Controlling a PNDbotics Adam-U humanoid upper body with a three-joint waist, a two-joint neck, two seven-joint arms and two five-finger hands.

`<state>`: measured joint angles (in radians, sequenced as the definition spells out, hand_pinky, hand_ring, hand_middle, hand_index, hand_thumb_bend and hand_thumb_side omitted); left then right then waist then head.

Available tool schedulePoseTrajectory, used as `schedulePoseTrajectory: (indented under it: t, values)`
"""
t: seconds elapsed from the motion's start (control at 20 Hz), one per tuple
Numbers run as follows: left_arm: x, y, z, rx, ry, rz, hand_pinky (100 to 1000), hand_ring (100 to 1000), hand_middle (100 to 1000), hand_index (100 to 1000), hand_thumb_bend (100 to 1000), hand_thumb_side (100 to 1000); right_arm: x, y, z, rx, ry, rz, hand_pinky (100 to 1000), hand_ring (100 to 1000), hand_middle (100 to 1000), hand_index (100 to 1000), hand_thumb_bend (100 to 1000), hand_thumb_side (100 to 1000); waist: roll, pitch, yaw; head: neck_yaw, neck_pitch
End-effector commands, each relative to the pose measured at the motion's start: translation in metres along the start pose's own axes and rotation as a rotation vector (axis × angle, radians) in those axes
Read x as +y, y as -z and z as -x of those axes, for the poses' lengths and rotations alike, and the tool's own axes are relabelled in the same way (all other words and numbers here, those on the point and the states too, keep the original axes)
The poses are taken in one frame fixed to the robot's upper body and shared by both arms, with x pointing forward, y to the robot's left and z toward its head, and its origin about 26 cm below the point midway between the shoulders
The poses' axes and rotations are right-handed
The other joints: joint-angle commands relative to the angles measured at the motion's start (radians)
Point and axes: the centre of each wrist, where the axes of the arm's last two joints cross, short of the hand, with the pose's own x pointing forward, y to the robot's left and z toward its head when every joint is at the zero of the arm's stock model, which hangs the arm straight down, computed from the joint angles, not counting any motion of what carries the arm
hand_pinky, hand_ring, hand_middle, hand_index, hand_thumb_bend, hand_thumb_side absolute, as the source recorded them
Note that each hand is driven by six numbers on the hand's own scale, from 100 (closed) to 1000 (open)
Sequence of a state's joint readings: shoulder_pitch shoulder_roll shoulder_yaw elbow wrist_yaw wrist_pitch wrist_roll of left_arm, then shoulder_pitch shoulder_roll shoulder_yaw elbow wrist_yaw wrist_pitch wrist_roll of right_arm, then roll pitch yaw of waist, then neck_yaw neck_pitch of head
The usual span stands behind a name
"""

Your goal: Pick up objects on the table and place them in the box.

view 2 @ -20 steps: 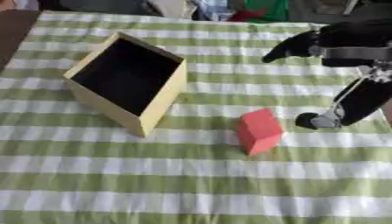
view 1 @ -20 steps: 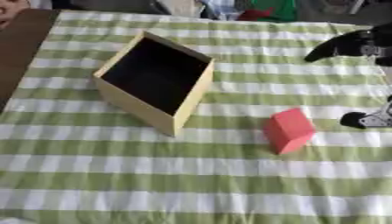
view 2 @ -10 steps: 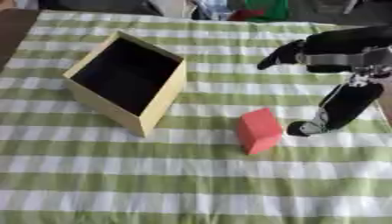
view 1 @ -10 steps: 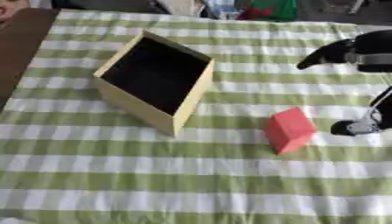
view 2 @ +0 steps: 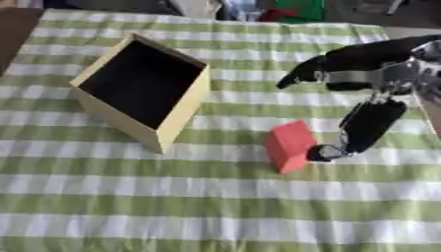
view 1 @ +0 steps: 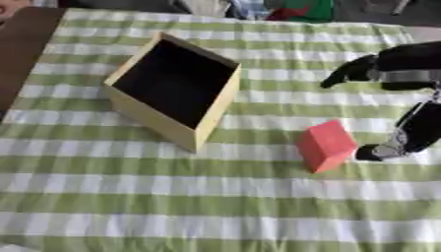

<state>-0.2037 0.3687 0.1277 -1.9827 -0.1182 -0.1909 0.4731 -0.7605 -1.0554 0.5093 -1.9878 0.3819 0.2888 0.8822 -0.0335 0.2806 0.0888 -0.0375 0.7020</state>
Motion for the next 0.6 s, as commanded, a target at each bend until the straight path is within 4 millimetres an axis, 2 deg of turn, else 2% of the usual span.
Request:
schedulePoseTrajectory:
  t: [0.05,0.6]
  values:
    - [0.001,0.005,-0.006,-0.029,-0.007,0.005,1000,483,483,718,178,100,-0.004,-0.003,-0.004,0.037,-0.002,-0.006,1000,1000,947,1000,520,340,0.002,-0.012,0.002,-0.004,0.001]
    - [0.000,0.005,-0.006,-0.025,-0.013,0.007,1000,482,482,718,170,100,0.001,0.011,-0.012,0.077,0.000,-0.020,1000,1000,915,1000,573,397,0.003,-0.004,0.006,-0.009,-0.006]
